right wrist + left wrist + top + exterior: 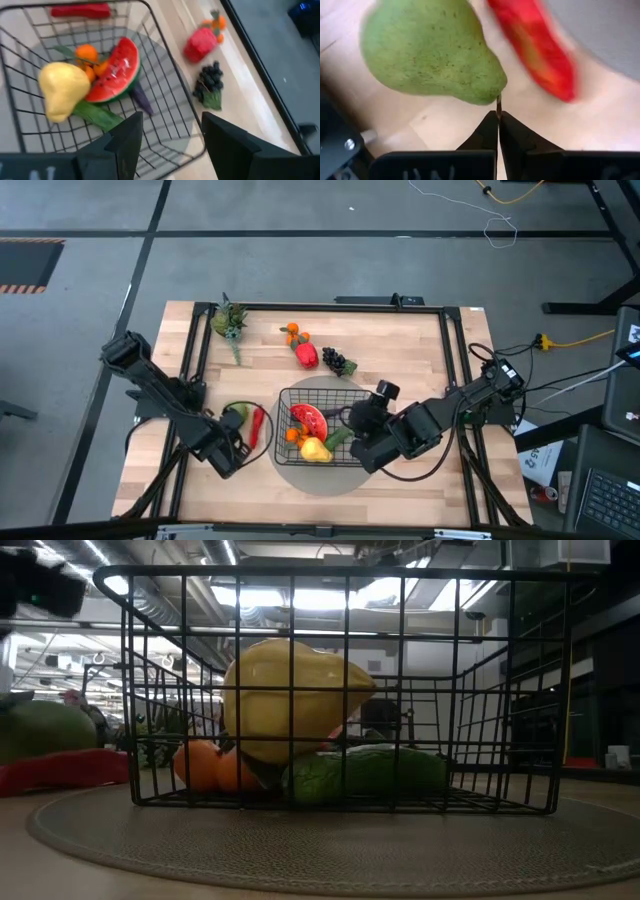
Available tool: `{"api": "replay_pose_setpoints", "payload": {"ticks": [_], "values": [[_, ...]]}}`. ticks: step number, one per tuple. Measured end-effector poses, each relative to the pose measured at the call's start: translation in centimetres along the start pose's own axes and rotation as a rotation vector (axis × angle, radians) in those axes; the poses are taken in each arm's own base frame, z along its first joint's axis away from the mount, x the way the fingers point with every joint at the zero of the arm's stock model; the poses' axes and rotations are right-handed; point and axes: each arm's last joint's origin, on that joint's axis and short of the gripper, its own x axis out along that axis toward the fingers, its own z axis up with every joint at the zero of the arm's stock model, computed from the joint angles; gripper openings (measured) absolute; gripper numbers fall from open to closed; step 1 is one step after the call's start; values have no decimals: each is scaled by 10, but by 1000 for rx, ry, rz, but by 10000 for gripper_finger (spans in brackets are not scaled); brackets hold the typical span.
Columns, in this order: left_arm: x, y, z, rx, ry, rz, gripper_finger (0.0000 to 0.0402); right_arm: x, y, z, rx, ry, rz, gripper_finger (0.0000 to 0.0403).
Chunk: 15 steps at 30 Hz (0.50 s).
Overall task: Build produce basket
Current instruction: Put the green pear into the black wire basket
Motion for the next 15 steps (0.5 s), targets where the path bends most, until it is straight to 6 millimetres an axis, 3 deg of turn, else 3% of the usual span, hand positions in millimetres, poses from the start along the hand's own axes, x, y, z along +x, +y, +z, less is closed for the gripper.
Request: {"api": "replay_pose_setpoints", "payload": {"ticks": [9,15], "values": [[-68,-16,21,15,-42,17,1,-2,-7,-9,58,59,-73,204],[-90,-12,29,35,-61,72,1,-2,-7,-9,67,59,-73,204]]}}
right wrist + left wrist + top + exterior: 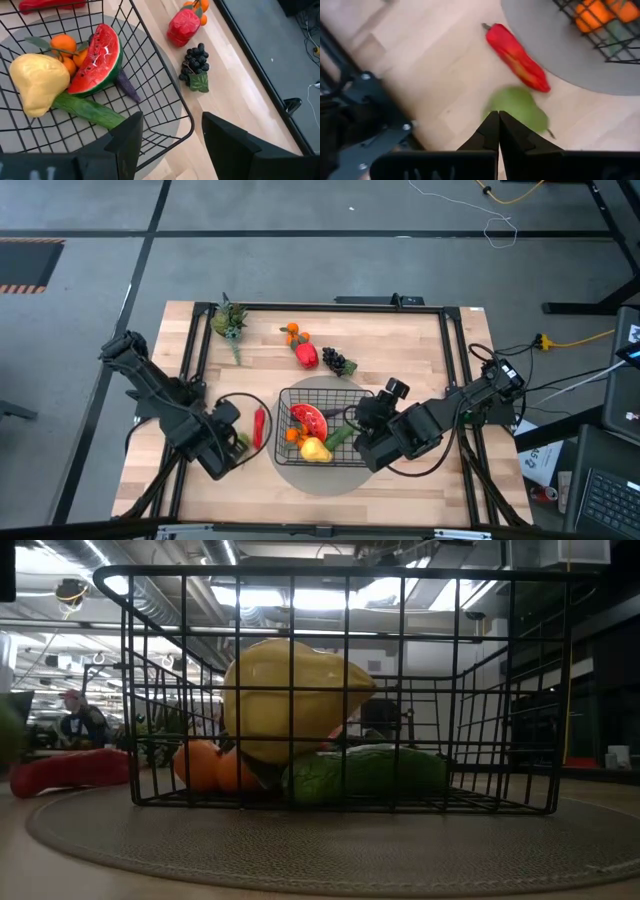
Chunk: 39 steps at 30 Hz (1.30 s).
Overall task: Build produce basket
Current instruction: Put the green pear into the black wire basket
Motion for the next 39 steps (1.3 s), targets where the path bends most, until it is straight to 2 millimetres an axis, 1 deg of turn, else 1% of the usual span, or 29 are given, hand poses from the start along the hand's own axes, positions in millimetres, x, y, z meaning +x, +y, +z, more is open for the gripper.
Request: {"api": "replay_pose_setpoints", "payload": {"ticks": [5,7,11,14,17,19,22,24,27,31,35,39], "values": [[1,-3,-1,25,11,-20,1,0,0,0,0,0,0,204],[2,-9,-2,52,22,-64,1,0,0,0,0,-1,0,204],[-1,-24,-3,65,33,-214,0,0,-1,0,-6,3,-5,204],[-3,-34,-4,33,81,-319,0,0,-1,-1,-7,4,-7,204],[-6,-39,-8,-43,164,-368,6,0,-1,-1,-9,6,-8,204],[-8,-39,-13,-54,209,-373,18,0,-1,-1,-9,6,-9,204],[-7,-36,-20,-53,223,-356,45,0,-1,-1,-9,6,-9,204],[-1,-34,-25,-105,241,-327,67,0,-1,-1,-9,6,-9,204],[8,-31,-34,-235,276,-294,100,0,-1,-1,-9,6,-8,204],[22,-33,-47,-325,307,-326,136,0,-1,-1,0,10,-5,204],[33,-38,-55,-423,351,-397,156,0,-1,-1,15,11,-4,204],[44,-38,-59,-518,381,-410,165,0,-1,-1,15,11,-4,204]]}}
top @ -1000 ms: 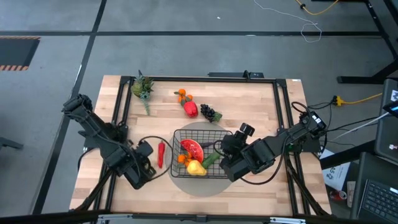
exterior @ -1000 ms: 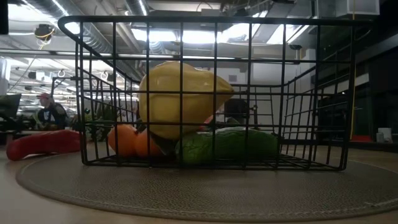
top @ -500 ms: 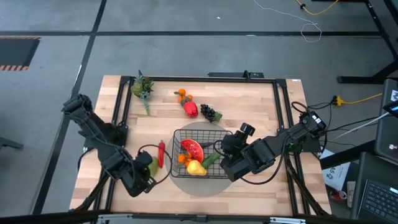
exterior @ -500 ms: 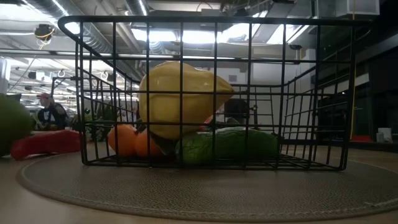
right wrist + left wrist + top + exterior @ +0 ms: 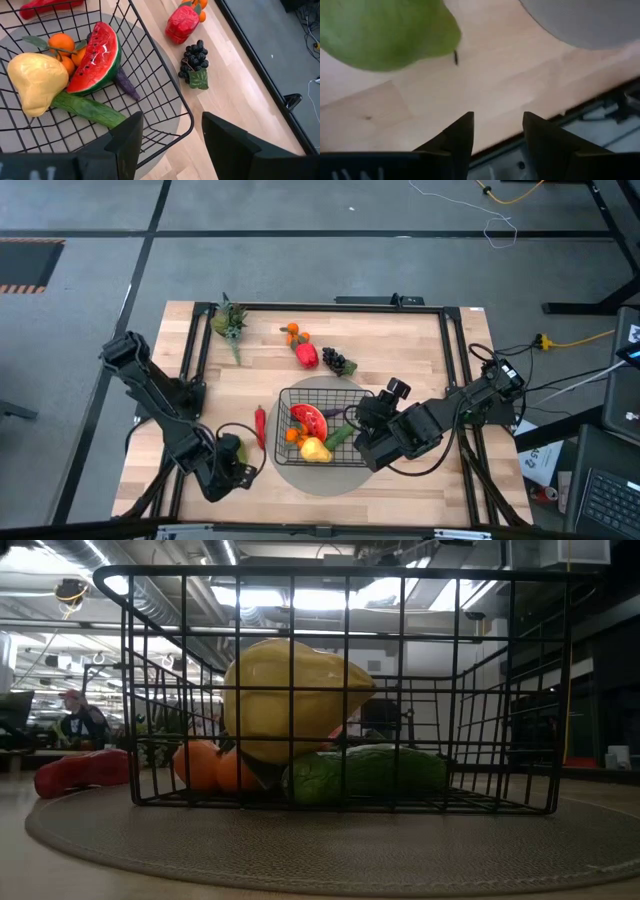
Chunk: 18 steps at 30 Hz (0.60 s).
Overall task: Build produce basket
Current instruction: Put the green pear into the black wire basket
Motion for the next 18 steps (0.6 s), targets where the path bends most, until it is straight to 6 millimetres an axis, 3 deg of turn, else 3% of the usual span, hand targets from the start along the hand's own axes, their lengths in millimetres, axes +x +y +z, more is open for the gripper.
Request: {"api": "replay_pose_setpoints", "payload": {"ticks": [18], "values": [[25,35,22,-87,-88,151,164,0,5,4,43,-36,37,204]]}}
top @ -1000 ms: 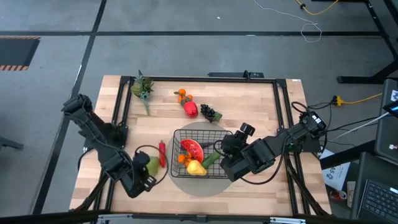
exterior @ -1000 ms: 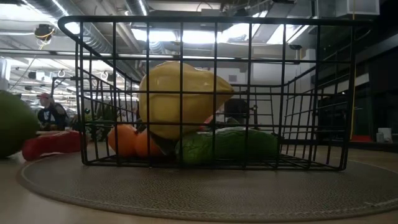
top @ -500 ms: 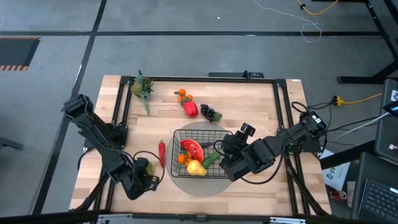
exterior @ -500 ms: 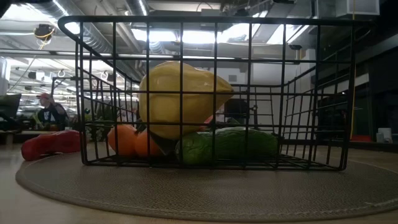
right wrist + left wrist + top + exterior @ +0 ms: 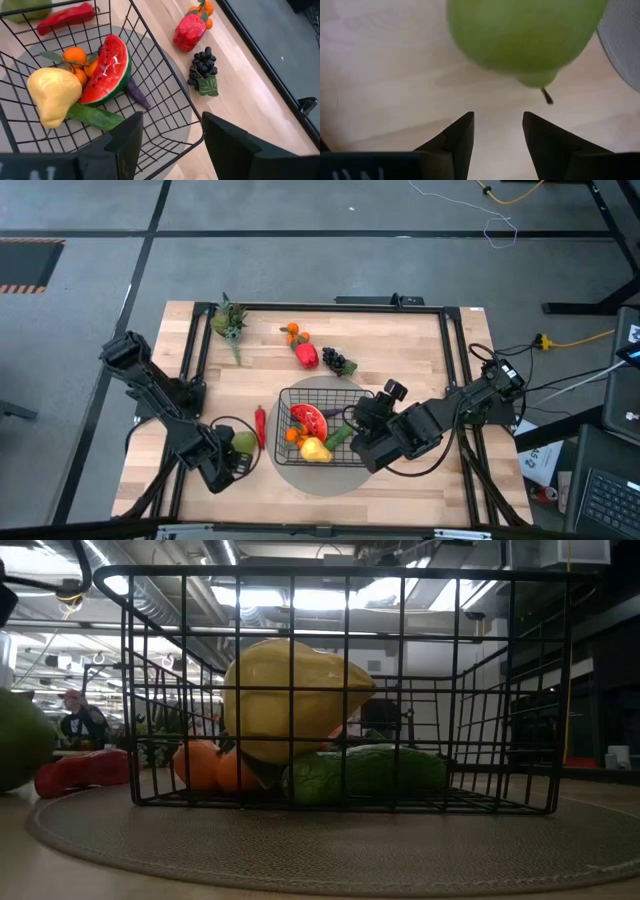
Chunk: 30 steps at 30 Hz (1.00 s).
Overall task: Build produce basket
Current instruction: Put the green pear into the black wire basket
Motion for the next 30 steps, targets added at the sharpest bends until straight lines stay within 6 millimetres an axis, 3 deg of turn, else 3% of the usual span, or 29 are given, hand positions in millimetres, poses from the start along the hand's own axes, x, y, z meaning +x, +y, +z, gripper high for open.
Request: {"api": "replay_pose_setpoints", "payload": {"ticks": [11,16,25,30], "values": [[3,13,11,16,-83,101,163,0,1,0,3,-4,5,204],[-8,21,19,21,-109,166,163,0,1,1,9,-6,8,204],[-30,21,24,-6,-64,85,163,0,3,2,25,-18,24,204],[-32,21,24,15,-57,78,163,0,3,3,31,-22,30,204]]}}
